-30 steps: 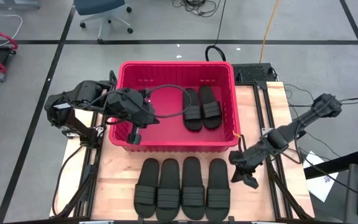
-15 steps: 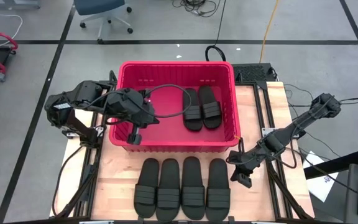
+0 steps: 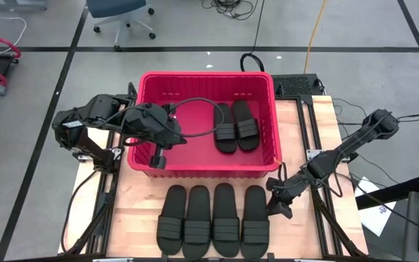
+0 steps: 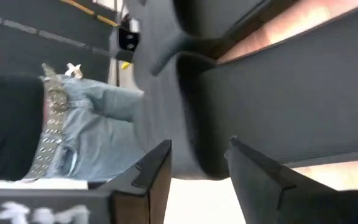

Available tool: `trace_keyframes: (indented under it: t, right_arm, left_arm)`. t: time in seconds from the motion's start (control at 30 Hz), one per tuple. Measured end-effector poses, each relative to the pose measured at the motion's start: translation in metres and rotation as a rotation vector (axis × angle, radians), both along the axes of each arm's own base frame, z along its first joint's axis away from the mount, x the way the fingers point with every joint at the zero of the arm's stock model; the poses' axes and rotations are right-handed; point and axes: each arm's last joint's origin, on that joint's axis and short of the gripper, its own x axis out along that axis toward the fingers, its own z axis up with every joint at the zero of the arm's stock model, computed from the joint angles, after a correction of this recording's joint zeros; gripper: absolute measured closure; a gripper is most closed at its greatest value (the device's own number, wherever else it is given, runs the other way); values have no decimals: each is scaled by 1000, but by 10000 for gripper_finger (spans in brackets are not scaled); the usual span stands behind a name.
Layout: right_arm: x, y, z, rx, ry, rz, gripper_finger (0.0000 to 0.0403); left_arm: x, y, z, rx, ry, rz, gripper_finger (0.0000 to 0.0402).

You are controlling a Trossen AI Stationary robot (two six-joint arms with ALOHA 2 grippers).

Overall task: Pick and place slides into bin
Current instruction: Put the black slide into the red bin

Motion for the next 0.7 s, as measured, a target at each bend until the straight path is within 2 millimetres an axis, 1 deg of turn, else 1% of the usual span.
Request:
trace_keyframes:
  t: [0.1,0.27,0.43,0.7]
  right_arm:
    - [-4,-3,-10,-5,15,-4,253]
    - [-6,-4,-15,-17,22,2,258]
    - [0,0,-16,-13,-33,21,258]
    - [8,10,-27,-12,-56,48,259]
  left_arm:
    - [0,0,0,-12,0,12,401]
    - [0,0,0,-16,-1,16,400]
    - [0,0,0,-29,-1,29,399]
    - [1,0,1,-29,-15,27,400]
